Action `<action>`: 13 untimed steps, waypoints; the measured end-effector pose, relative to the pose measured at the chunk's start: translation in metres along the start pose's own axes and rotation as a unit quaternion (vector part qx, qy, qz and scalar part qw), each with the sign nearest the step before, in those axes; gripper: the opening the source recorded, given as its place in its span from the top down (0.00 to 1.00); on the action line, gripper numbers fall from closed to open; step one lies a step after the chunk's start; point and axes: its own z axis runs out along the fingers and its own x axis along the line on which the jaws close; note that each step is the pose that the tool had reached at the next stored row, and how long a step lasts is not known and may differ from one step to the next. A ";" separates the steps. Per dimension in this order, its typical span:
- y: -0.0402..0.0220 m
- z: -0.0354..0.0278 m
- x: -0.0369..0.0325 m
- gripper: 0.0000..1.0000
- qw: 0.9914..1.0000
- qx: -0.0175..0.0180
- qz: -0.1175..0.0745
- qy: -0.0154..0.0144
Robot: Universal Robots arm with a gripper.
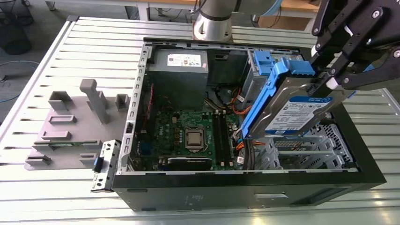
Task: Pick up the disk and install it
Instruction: 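Insert the disk into the insertion slot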
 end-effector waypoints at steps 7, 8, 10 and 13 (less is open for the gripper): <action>-0.0016 0.0032 0.0033 0.65 1.000 0.000 0.000 0.000; -0.0023 0.0036 0.0035 0.65 1.000 0.000 0.000 0.000; -0.0043 0.0044 0.0038 0.65 1.000 0.000 0.000 0.000; -0.0090 0.0051 0.0041 0.65 1.000 0.000 0.000 0.000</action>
